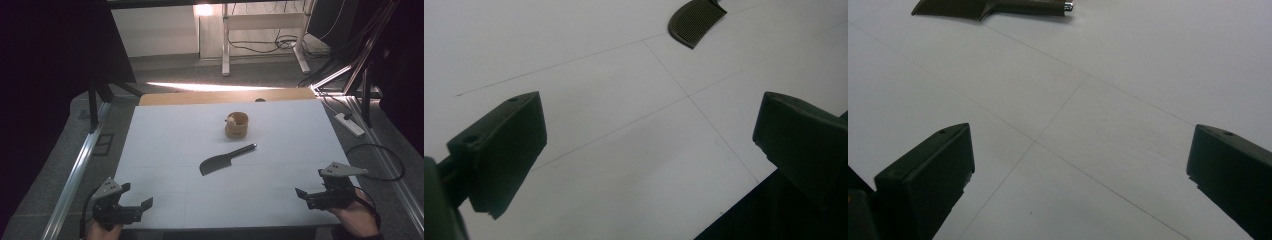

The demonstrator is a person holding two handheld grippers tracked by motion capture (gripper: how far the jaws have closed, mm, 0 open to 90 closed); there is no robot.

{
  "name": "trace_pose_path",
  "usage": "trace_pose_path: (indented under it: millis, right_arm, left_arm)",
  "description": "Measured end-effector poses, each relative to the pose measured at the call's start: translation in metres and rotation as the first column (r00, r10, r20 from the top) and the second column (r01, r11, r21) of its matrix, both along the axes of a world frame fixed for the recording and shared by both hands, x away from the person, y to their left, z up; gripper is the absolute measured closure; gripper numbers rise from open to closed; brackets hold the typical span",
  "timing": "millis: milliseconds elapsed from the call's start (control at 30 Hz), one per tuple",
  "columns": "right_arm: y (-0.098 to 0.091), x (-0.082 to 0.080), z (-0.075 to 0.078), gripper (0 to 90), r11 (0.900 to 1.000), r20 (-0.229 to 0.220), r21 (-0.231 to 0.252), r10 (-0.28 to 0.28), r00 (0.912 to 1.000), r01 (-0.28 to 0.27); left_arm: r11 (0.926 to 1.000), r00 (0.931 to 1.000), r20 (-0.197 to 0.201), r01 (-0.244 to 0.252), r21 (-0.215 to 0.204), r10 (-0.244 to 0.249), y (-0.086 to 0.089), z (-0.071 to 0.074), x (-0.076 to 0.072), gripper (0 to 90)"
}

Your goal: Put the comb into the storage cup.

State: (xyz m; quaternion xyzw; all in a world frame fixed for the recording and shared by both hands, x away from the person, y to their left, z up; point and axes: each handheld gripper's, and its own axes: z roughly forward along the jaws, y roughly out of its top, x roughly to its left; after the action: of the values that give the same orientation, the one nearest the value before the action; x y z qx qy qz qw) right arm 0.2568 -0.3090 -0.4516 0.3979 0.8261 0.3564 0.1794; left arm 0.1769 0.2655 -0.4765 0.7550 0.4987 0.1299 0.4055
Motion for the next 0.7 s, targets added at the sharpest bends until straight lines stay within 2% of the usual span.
trace_pose_path:
  millis: [100, 167, 267, 700]
  right_arm:
    - [0.001, 0.002, 0.0, 0.0, 1.0, -0.013, -0.002, 0.007, 0.9999, -0.007]
    - [0.004, 0.006, -0.001, 0.0, 1.0, -0.052, -0.004, 0.006, 0.9986, -0.006]
    - [0.006, 0.008, -0.002, 0.0, 0.9999, -0.062, -0.005, 0.012, 0.998, -0.012]
    - [0.014, 0.014, 0.001, 0.0, 0.9979, -0.041, -0.007, 0.065, 0.9971, -0.065]
  left_arm:
    - [1.0, 1.0, -0.001, 0.0, -0.002, 0.0, 0.0, 0.0, 0.0, 1.7]
    - [1.0, 1.0, -0.001, -0.001, -0.006, 0.001, 0.001, 0.0, 0.0, 1.7]
    - [0.9999, 1.0, 0.0, -0.004, -0.01, 0.004, 0.001, 0.0, 0.0, 1.7]
    - [0.9994, 1.0, -0.005, -0.009, -0.035, 0.009, 0.004, -0.001, 0.0, 1.8]
